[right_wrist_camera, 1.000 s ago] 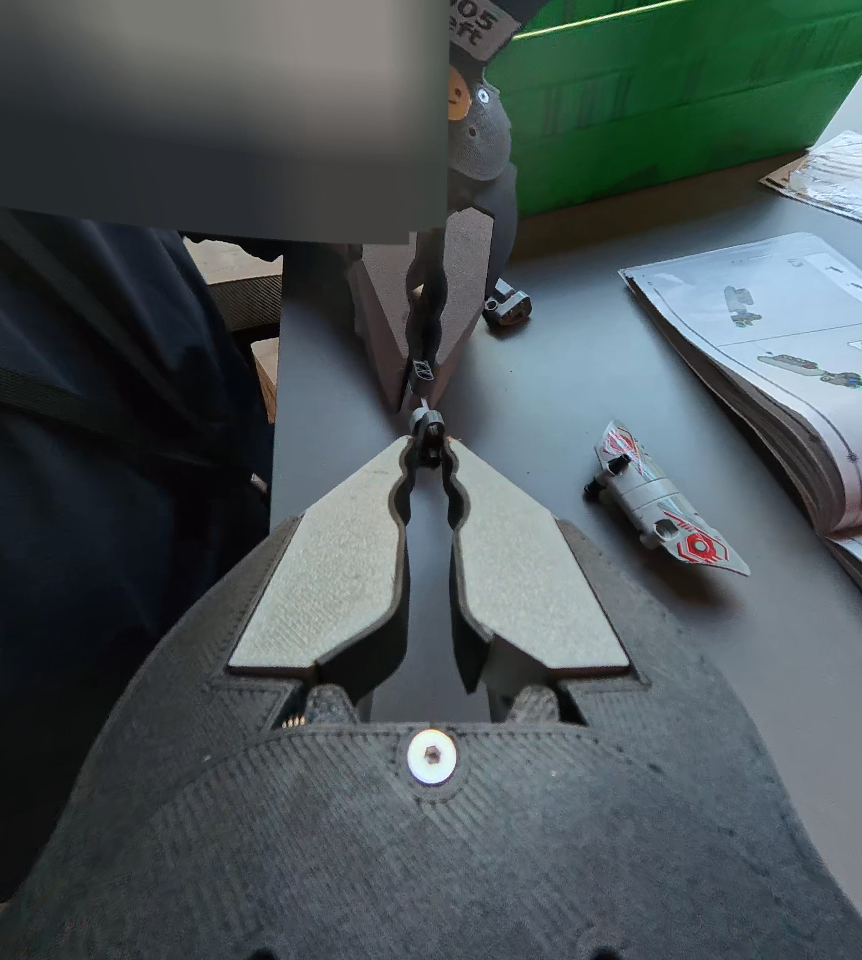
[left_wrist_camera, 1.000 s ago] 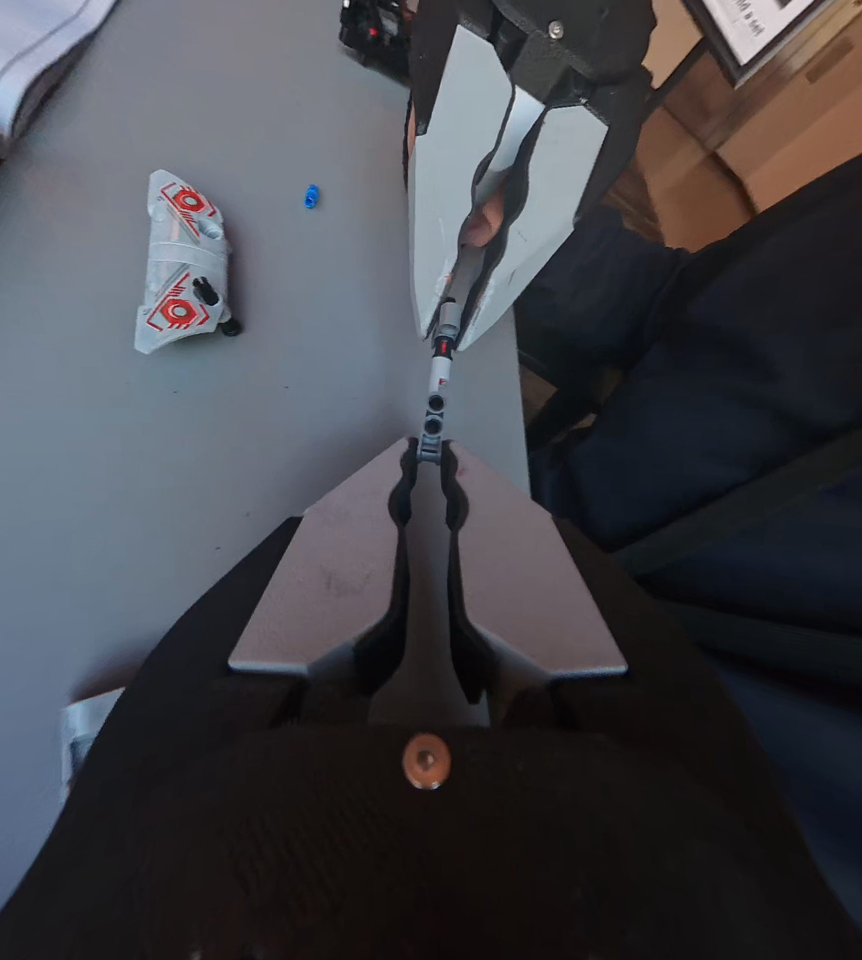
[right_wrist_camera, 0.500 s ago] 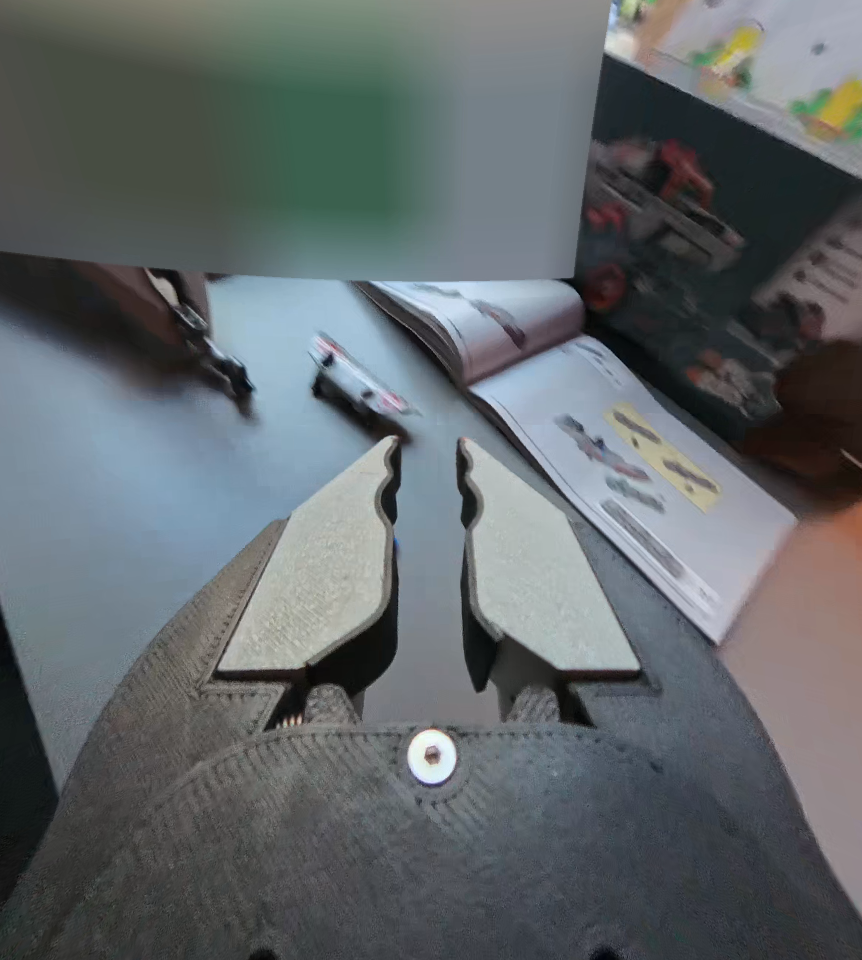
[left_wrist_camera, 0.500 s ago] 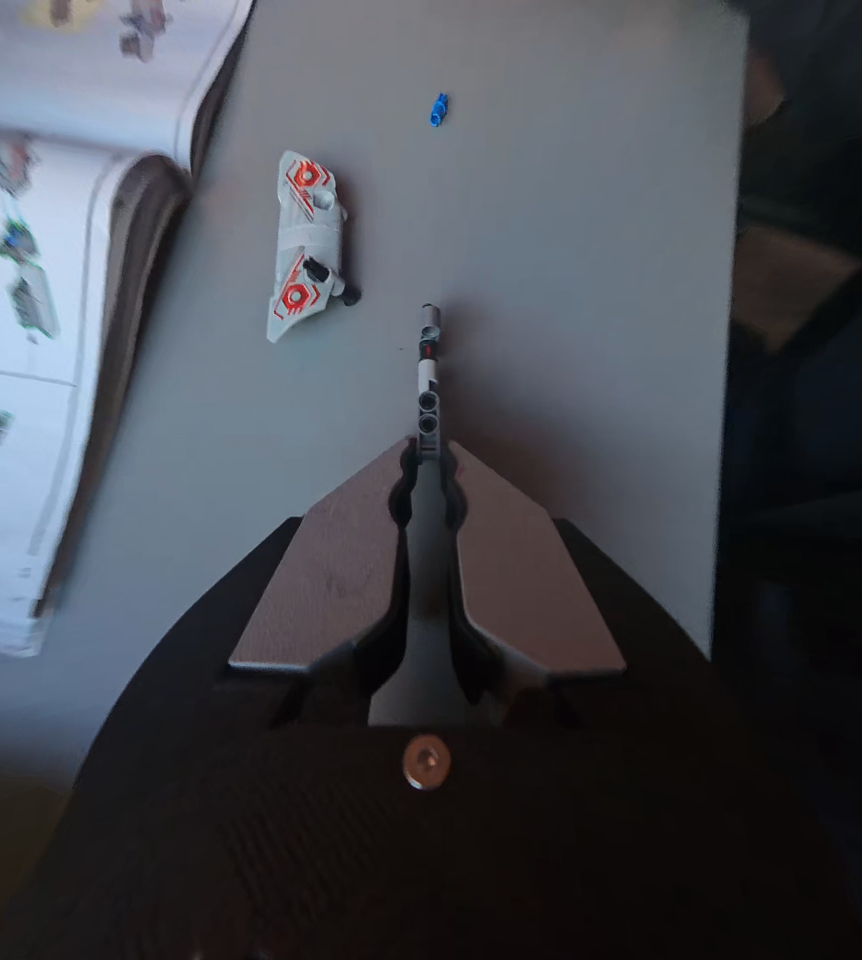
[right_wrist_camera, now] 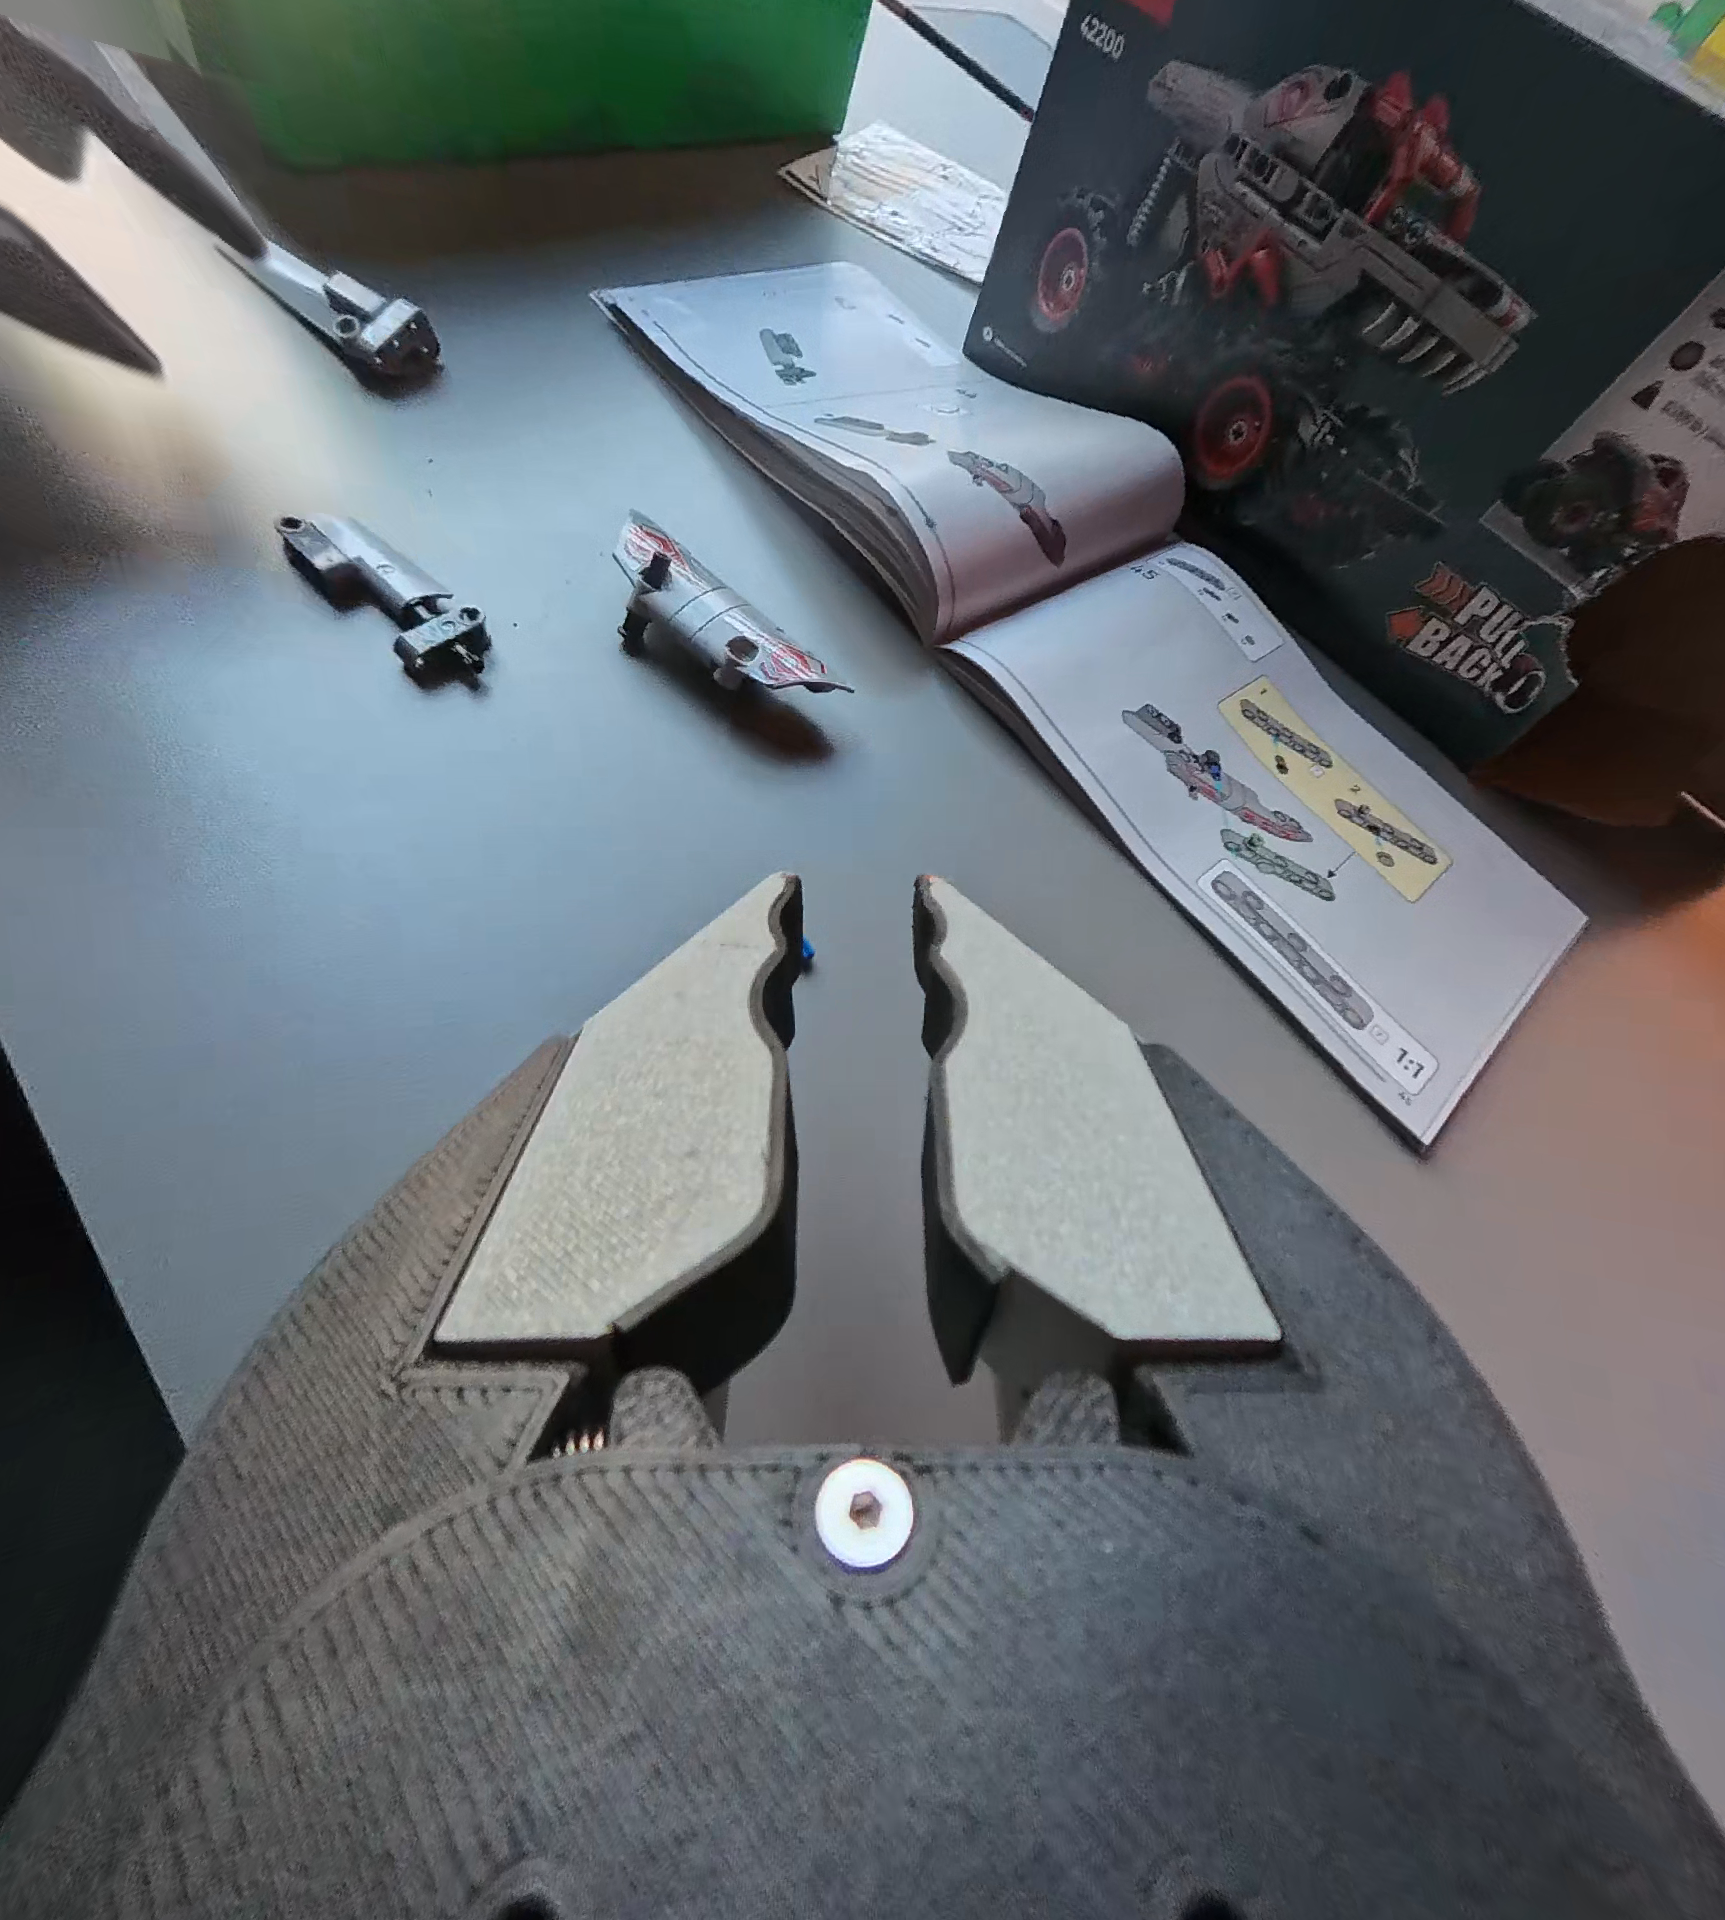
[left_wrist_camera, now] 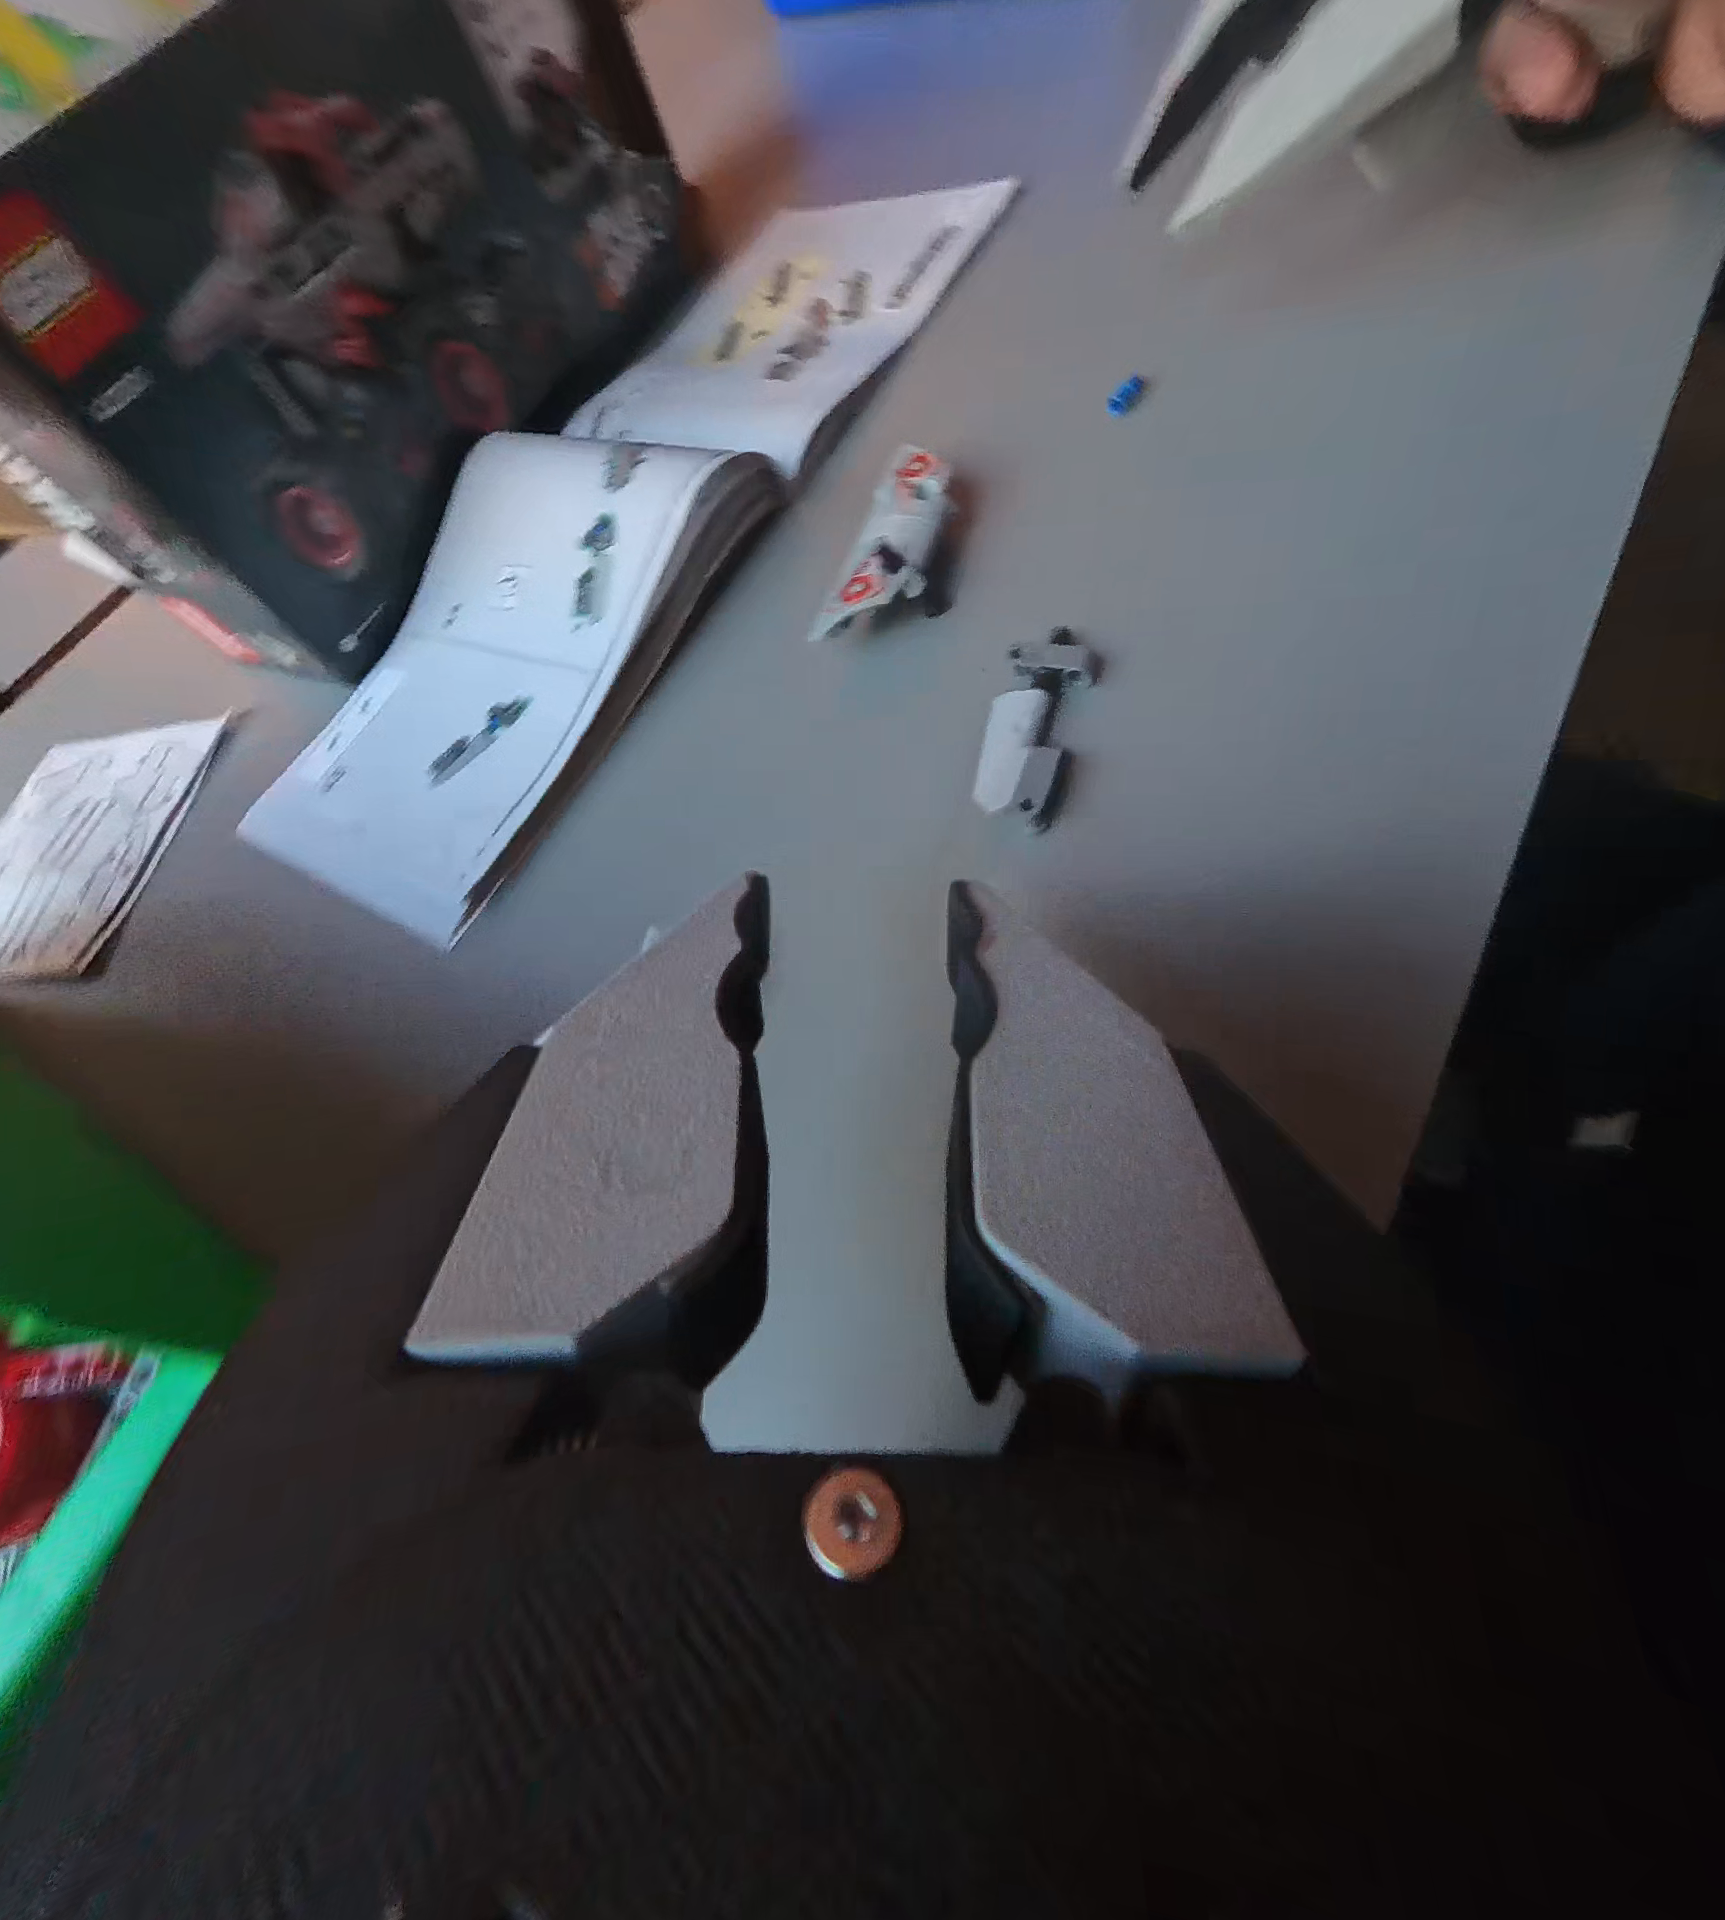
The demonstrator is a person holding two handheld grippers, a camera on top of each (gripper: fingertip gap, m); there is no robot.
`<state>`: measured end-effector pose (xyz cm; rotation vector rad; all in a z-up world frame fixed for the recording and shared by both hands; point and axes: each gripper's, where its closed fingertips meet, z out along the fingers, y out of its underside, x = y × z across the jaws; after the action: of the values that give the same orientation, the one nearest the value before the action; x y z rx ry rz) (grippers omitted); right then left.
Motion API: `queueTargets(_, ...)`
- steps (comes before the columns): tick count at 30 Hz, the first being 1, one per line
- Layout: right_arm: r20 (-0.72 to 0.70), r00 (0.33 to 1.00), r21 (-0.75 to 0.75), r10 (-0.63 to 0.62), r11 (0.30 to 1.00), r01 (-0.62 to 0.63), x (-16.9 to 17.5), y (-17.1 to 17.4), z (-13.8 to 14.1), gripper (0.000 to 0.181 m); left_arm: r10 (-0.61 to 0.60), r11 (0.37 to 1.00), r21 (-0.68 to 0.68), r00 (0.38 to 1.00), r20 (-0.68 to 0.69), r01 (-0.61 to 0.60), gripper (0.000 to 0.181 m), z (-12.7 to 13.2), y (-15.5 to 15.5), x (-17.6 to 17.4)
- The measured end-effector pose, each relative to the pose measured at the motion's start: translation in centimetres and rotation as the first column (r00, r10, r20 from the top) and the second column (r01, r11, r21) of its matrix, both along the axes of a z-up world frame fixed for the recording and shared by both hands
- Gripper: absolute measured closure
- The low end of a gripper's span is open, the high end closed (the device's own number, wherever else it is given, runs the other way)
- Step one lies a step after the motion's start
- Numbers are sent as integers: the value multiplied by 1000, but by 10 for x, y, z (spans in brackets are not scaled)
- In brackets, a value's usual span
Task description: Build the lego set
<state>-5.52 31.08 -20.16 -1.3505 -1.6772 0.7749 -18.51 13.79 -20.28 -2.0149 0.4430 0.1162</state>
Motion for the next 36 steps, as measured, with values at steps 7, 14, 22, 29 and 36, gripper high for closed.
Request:
queueTargets(7,-276,937,31,-216,972,234,57,30,65,163,69,997,-33,979,193,-64,147,2,-13,-20)
queueTargets(14,-280,792,-136,-543,839,527,243,114,88,169,108,994,-13,979,176,-107,152,4,-3,-27)
queueTargets(22,-238,853,-333,-465,864,378,242,155,46,135,191,982,-26,976,105,-189,154,-1,3,-37)
queueTargets(29,-304,927,-143,-222,972,186,164,55,75,131,225,973,-2,949,221,-230,148,8,-18,-33)
queueTargets(36,-164,986,-122,10,992,-30,56,-15,55,125,324,929,127,930,173,-348,147,31,-72,-96)
